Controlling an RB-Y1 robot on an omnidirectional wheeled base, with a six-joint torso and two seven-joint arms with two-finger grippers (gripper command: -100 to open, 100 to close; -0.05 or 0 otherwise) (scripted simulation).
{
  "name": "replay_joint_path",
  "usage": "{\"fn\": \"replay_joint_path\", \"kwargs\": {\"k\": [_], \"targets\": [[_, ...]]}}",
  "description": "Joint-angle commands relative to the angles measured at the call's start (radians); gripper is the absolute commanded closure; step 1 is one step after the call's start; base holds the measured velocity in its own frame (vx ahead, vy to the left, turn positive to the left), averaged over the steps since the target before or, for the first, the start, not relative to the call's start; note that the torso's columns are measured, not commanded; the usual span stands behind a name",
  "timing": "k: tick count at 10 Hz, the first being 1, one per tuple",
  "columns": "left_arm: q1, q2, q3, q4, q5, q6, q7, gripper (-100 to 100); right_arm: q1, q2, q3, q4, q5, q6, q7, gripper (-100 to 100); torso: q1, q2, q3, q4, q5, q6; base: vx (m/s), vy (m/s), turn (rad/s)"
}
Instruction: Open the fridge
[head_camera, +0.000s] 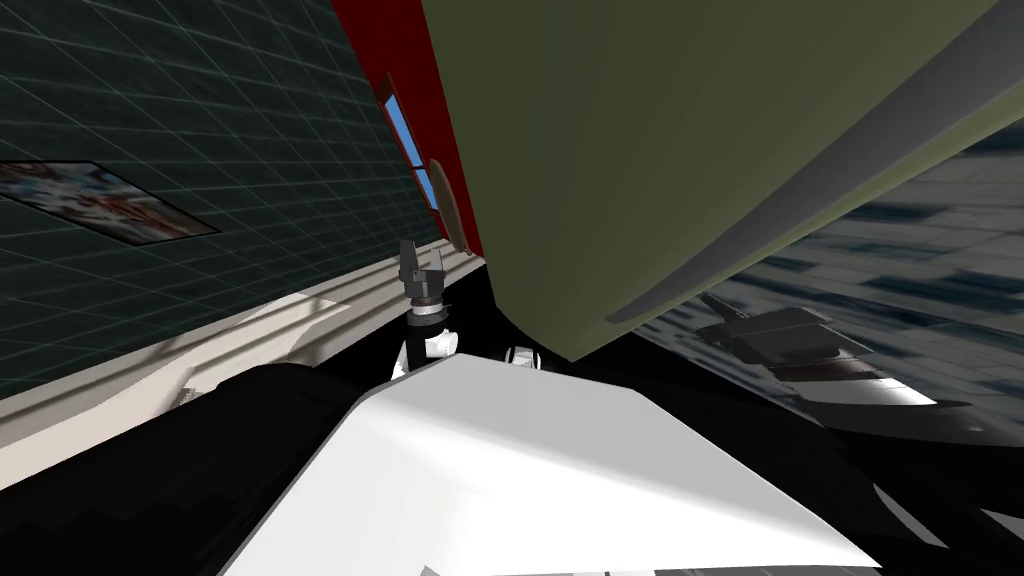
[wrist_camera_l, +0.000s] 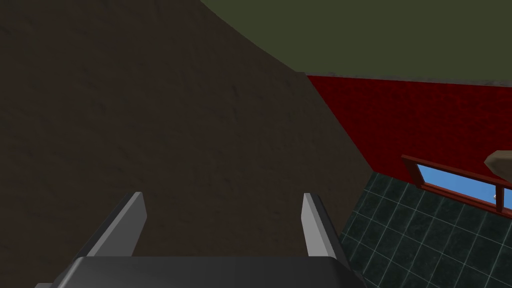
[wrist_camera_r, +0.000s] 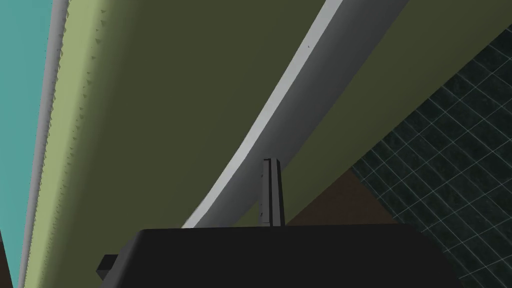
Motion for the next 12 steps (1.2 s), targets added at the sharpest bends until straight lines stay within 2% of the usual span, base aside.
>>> {"fn": "replay_joint_path", "kwargs": {"k": [1,6,7,9,10,12], "targets": [[0.000,0.000,0.000,0.000,0.000,0.000,0.000,0,0.005,0.003,-0.021,0.025,-0.005,0.008,-0.004,100,0.003,0.002,0.001,0.001,0.002,0.000,-0.121,0.276,-0.060],[0.000,0.000,0.000,0.000,0.000,0.000,0.000,0,0.024,0.017,-0.070,0.081,-0.014,0.036,-0.014,100,-0.011,-0.006,-0.004,-0.002,-0.003,-0.001,-0.112,0.355,-0.083],[0.000,0.000,0.000,0.000,0.000,0.000,0.000,0,0.024,0.017,-0.070,0.081,-0.014,0.036,-0.014,100,-0.006,-0.005,-0.003,-0.001,-0.001,0.000,-0.111,0.279,-0.062],[0.000,0.000,0.000,0.000,0.000,0.000,0.000,0,0.033,0.024,-0.095,0.109,-0.018,0.050,-0.018,100,-0.017,-0.001,-0.001,0.000,-0.005,-0.001,-0.184,0.222,-0.074],[0.000,0.000,0.000,0.000,0.000,0.000,0.000,0,0.033,0.024,-0.095,0.109,-0.018,0.050,-0.018,100,-0.011,0.000,0.000,0.000,-0.003,0.000,-0.133,0.252,-0.061],[0.000,0.000,0.000,0.000,0.000,0.000,0.000,0,0.043,0.031,-0.119,0.136,-0.022,0.064,-0.023,100,-0.004,-0.007,-0.004,-0.002,-0.001,0.000,-0.120,0.346,-0.097]]}}
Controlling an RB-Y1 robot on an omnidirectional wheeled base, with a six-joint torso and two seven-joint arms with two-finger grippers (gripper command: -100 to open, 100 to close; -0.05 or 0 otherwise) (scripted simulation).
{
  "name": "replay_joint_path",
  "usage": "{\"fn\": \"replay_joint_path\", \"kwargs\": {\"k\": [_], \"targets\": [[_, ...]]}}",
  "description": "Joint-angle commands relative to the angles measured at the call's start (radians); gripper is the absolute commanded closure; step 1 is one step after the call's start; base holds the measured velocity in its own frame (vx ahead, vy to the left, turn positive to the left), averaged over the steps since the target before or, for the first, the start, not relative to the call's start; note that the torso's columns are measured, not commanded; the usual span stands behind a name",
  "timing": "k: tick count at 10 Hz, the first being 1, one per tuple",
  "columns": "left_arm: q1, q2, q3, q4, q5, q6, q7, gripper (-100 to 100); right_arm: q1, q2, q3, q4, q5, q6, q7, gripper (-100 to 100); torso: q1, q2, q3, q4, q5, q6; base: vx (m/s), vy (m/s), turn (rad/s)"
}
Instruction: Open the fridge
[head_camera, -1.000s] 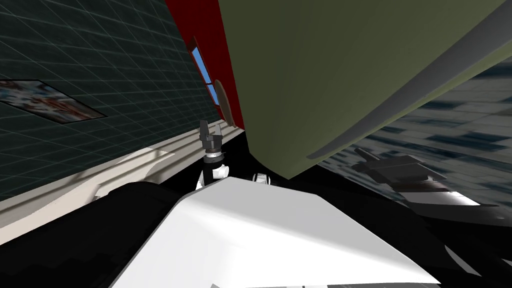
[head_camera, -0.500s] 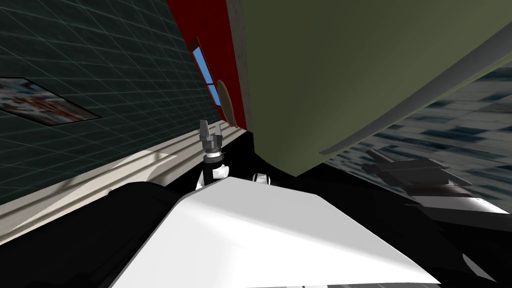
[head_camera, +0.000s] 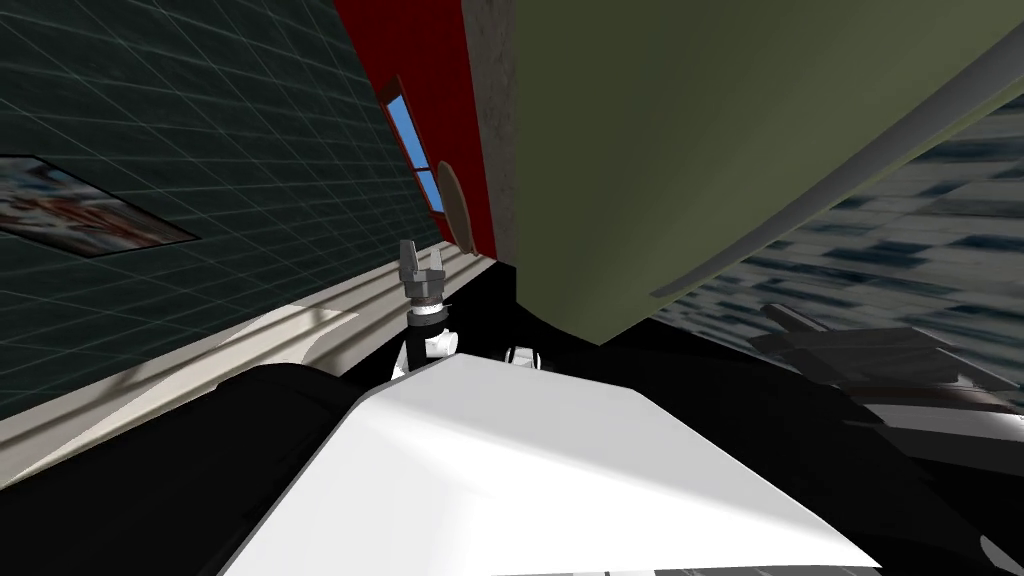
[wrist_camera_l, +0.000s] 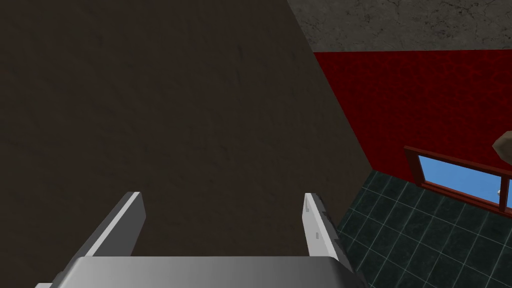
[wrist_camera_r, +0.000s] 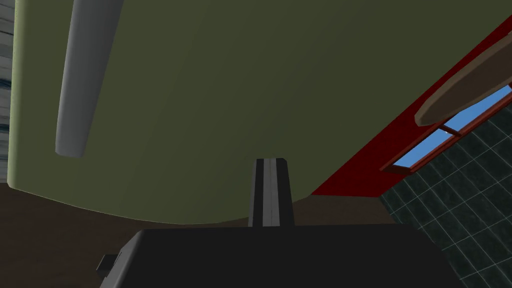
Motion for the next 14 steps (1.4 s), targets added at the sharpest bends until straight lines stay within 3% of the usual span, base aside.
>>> {"fn": "replay_joint_path", "kwargs": {"k": [1,2,3,5,8,14], "targets": [[0.000,0.000,0.000,0.000,0.000,0.000,0.000,0,0.006,-0.002,-0.019,0.023,-0.004,0.014,-0.006,100,0.002,0.001,0.000,0.000,0.001,0.000,-0.132,0.308,-0.040],[0.000,0.000,0.000,0.000,0.000,0.000,0.000,0,0.007,-0.002,-0.020,0.020,-0.005,0.011,-0.006,100,-0.005,0.002,0.001,0.000,-0.001,-0.001,-0.058,0.124,-0.011],[0.000,0.000,0.000,0.000,0.000,0.000,0.000,0,-0.019,0.012,-0.006,0.054,0.002,0.021,0.008,-100,-0.017,-0.001,0.000,0.000,-0.005,0.000,0.050,0.001,0.055],[0.001,0.001,0.001,0.000,0.000,0.000,0.000,0,-0.034,0.020,0.002,0.074,0.007,0.026,0.017,-100,-0.017,-0.007,-0.004,-0.002,-0.006,-0.001,0.129,-0.088,0.051],[0.001,0.001,0.001,0.000,0.000,0.000,0.000,0,-0.082,0.045,0.026,0.138,0.020,0.042,0.044,-100,-0.003,0.003,0.002,0.001,-0.001,0.000,0.152,-0.094,0.065],[0.000,0.001,0.001,0.000,0.000,0.000,0.000,0,-0.173,0.094,0.074,0.260,0.045,0.073,0.097,-100,-0.005,0.002,0.001,0.001,-0.002,0.000,0.131,-0.099,0.060]]}}
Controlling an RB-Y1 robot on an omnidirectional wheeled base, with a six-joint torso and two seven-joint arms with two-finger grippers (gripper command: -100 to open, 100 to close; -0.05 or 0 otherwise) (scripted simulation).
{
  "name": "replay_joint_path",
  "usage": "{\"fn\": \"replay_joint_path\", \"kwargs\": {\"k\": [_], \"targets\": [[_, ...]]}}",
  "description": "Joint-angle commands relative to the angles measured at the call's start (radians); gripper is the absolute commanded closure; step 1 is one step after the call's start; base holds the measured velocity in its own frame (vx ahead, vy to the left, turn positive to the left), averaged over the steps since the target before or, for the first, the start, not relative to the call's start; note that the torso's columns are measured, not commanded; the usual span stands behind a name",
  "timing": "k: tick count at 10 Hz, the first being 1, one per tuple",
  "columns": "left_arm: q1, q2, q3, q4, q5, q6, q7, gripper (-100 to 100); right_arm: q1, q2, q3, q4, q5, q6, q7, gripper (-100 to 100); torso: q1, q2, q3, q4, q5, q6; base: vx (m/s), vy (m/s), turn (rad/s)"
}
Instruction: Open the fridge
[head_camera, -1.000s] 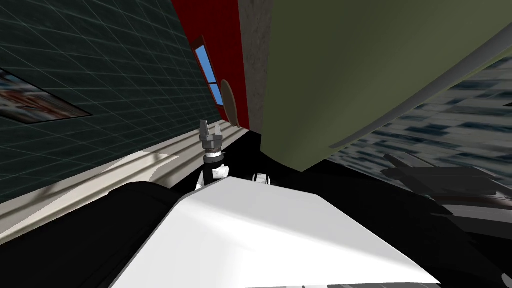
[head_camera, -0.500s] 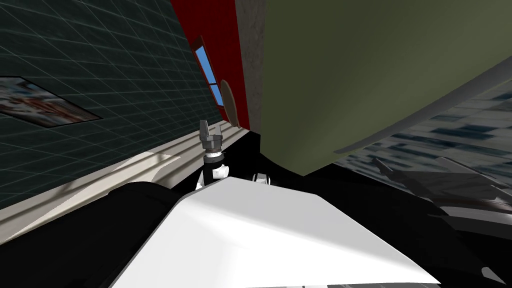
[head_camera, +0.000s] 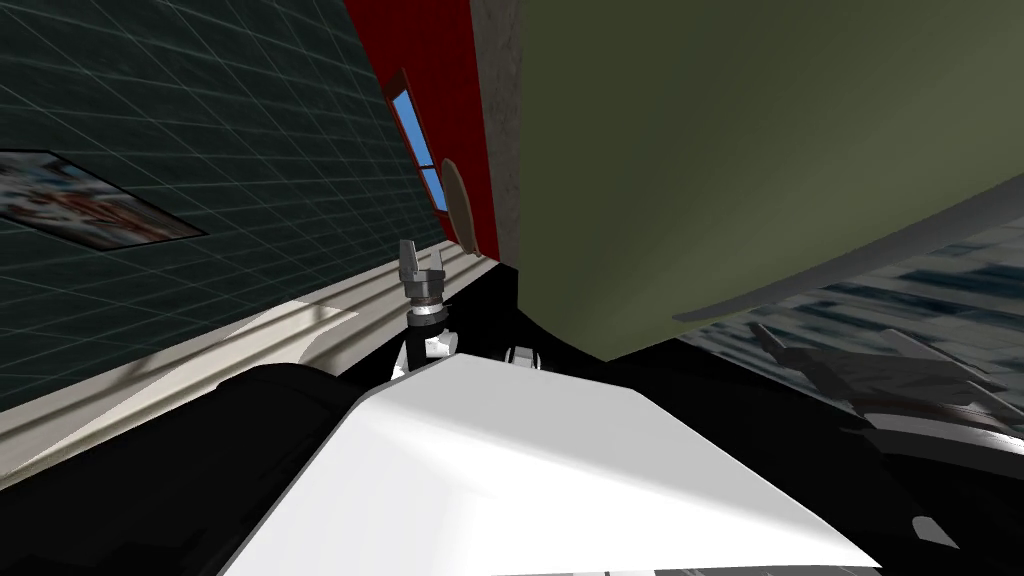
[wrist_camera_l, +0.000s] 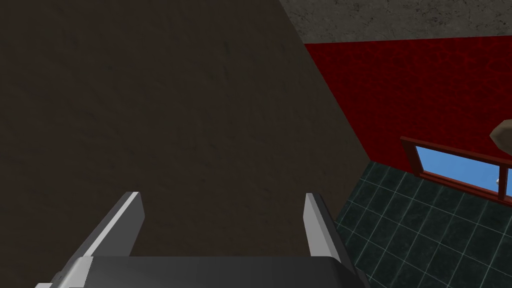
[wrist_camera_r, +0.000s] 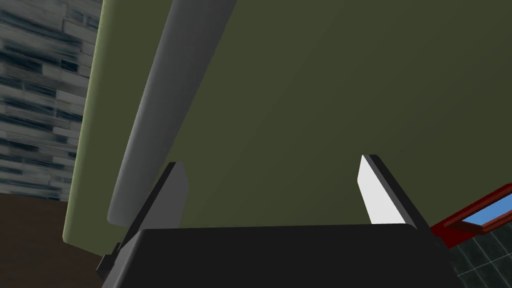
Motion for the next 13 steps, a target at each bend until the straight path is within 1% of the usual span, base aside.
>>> {"fn": "replay_joint_path", "kwargs": {"k": [1,6,7,8,9,10,11,13], "targets": [[0.000,0.000,0.000,0.000,0.000,0.000,0.000,0,-0.040,0.020,0.020,0.055,0.011,0.017,0.023,-100,0.001,0.000,0.000,0.000,0.000,0.000,0.155,-0.104,0.061],[0.000,0.000,0.000,0.000,0.000,0.000,0.000,0,-0.126,0.065,0.065,0.169,0.036,0.046,0.074,-100,-0.001,0.003,0.002,0.001,0.000,0.000,0.154,-0.120,0.072],[0.000,0.000,0.000,0.000,0.000,0.000,0.000,0,-0.118,0.059,0.058,0.159,0.033,0.037,0.068,-100,0.000,0.001,0.001,0.001,0.000,0.000,0.083,-0.057,0.021],[0.000,0.000,0.000,0.000,0.000,0.000,0.000,0,-0.113,0.047,0.054,0.165,0.026,0.046,0.058,-100,0.004,0.004,0.002,0.001,0.001,0.000,0.102,-0.054,0.046],[0.000,0.000,0.000,0.000,0.000,0.000,0.000,0,-0.116,0.052,0.058,0.162,0.030,0.043,0.064,-100,0.003,0.002,0.002,0.001,0.001,0.000,0.063,-0.034,0.019],[0.000,0.000,0.000,0.000,0.000,0.000,0.000,0,-0.116,0.051,0.057,0.162,0.029,0.045,0.062,100,0.003,0.003,0.002,0.001,0.001,0.000,0.011,-0.011,-0.020],[0.000,0.000,0.000,0.000,0.000,0.000,0.000,0,-0.109,0.059,0.047,0.161,0.028,0.058,0.061,100,0.002,0.003,0.003,0.000,0.000,-0.002,-0.010,0.130,-0.081],[0.000,-0.001,-0.001,0.000,0.000,0.000,0.000,0,-0.093,0.074,0.030,0.158,0.027,0.082,0.059,100,0.011,0.003,0.004,-0.001,-0.001,0.002,-0.066,0.343,-0.176]]}}
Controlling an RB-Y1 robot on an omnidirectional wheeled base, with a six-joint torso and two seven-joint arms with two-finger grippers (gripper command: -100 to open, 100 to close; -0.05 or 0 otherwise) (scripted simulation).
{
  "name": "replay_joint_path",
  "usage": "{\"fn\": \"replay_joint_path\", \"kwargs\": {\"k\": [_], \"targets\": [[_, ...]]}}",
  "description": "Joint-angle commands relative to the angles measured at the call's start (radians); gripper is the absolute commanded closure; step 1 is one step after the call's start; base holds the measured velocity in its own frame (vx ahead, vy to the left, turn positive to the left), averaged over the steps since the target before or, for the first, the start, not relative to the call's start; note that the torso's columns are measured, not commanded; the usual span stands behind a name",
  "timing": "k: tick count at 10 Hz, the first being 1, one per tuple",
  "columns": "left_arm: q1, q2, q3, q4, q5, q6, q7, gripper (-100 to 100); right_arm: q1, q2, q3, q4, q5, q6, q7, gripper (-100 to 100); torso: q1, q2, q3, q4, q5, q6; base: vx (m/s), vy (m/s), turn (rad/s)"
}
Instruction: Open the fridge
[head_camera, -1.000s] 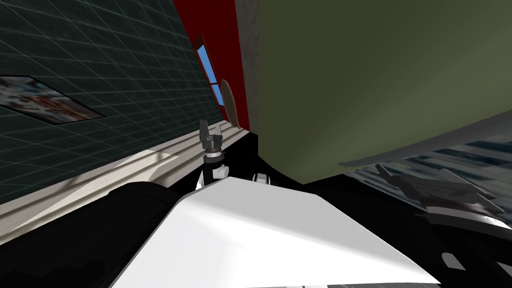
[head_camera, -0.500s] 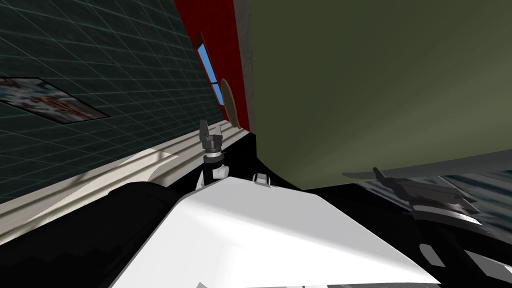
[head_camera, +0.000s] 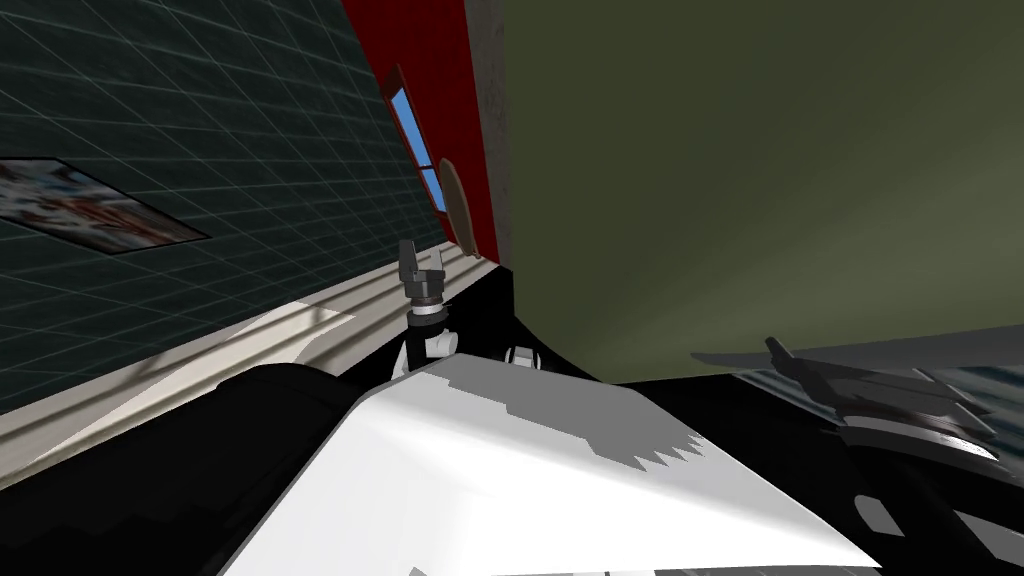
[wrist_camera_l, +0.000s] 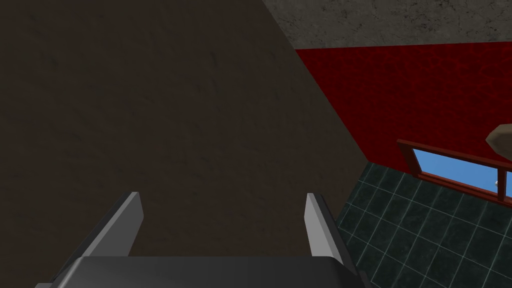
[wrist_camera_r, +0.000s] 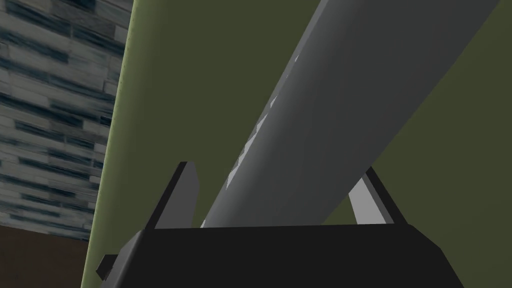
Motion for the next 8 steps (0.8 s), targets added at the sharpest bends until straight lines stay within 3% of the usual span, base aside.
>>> {"fn": "replay_joint_path", "kwargs": {"k": [1,7,8], "targets": [[0.000,0.000,0.000,0.000,0.000,0.000,0.000,0,0.025,0.028,-0.017,-0.003,0.002,0.032,0.004,100,-0.001,-0.002,-0.001,0.000,0.000,-0.002,-0.087,0.422,-0.193],[0.000,0.000,0.000,0.000,0.000,0.000,0.000,0,0.071,0.074,-0.067,-0.011,0.000,0.104,0.000,100,-0.008,-0.006,-0.006,0.000,0.002,-0.006,-0.104,0.367,-0.146],[0.000,0.000,0.000,0.000,0.000,0.000,0.000,0,0.066,0.073,-0.061,-0.012,0.000,0.100,-0.002,100,-0.010,-0.003,-0.005,0.000,0.003,-0.004,-0.076,0.167,-0.043]]}}
